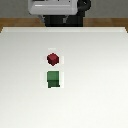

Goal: Place the red cube on top of the green cube.

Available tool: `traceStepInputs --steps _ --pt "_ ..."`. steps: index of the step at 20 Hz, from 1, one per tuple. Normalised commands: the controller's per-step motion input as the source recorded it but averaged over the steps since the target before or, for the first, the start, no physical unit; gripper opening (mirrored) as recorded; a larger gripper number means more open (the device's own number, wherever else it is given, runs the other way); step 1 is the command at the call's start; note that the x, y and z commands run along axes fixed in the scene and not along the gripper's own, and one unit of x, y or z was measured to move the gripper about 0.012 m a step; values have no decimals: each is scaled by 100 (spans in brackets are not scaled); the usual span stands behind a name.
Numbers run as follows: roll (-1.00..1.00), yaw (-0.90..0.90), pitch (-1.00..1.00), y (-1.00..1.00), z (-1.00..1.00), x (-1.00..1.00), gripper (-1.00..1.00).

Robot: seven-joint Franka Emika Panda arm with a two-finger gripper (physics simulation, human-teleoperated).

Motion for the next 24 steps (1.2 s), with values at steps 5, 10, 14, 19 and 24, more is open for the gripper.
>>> traceStepInputs --steps 5,10,14,19,24 --pt "0 0 0 0 0 0 100" --pt "0 -3 0 0 0 60 100" --pt "0 -4 0 0 0 0 100" --pt "0 -60 0 0 0 0 100" --pt "0 -33 0 0 0 0 100"
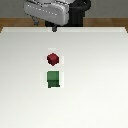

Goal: Place the red cube on top of the green cube.

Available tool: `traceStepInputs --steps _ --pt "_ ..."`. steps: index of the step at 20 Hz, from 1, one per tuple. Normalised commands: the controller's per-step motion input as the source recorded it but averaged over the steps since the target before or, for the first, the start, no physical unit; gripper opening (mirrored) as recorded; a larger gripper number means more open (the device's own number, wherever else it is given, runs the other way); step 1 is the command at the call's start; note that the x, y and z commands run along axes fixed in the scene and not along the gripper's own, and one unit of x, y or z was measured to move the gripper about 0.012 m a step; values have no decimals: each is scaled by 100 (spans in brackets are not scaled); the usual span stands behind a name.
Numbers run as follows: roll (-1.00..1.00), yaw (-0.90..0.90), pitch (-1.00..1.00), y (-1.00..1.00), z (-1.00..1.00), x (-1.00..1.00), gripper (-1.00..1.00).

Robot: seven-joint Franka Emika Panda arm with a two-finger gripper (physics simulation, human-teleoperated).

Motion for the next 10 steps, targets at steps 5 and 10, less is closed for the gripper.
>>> traceStepInputs --steps 5,10 --pt "0 0 0 0 0 0 100" --pt "0 0 0 0 0 0 100"
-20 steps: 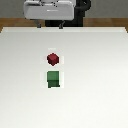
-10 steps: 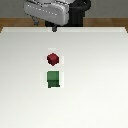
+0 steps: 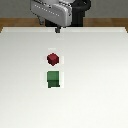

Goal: Place the red cube on top of the green cube.

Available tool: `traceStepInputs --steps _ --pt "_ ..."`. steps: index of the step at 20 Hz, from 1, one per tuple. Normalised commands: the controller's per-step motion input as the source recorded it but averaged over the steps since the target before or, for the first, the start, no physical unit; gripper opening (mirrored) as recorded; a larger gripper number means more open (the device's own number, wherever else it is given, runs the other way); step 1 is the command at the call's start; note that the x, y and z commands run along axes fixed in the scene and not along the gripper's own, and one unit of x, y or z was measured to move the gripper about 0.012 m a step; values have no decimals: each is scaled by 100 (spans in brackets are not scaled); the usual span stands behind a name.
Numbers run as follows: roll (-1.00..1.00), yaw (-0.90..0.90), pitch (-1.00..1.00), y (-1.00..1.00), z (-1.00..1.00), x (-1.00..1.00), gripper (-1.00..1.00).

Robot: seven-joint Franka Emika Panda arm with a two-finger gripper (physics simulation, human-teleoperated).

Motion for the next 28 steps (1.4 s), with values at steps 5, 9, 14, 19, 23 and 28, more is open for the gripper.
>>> traceStepInputs --steps 5,9,14,19,23,28 --pt "0 0 0 0 -20 0 100" --pt "0 0 0 0 -50 0 100" --pt "0 0 0 0 -100 0 100" --pt "0 0 0 0 -20 10 100" --pt "0 0 0 0 -25 0 100" --pt "0 0 0 0 -40 0 100"
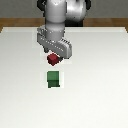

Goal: Place the red cube on top of the green cube.

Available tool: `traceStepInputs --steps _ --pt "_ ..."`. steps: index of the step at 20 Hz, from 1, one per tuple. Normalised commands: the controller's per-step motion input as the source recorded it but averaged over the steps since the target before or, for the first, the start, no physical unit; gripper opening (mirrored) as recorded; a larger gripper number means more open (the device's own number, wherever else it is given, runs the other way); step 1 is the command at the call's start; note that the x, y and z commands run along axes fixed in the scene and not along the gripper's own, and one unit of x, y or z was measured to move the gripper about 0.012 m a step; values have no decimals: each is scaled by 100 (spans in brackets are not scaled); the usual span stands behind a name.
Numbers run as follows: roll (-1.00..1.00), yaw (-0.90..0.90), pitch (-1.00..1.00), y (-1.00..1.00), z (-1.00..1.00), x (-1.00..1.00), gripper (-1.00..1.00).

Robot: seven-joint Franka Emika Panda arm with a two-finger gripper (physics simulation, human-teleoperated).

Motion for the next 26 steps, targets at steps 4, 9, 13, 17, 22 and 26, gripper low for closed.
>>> traceStepInputs --steps 4,9,13,17,22,26 --pt "0 0 0 -25 -25 0 100" --pt "0 0 0 0 -40 0 100" --pt "0 0 0 0 0 0 -100" --pt "0 0 0 0 0 0 -100" --pt "0 0 0 0 20 0 -100" --pt "0 0 0 0 50 0 -100"
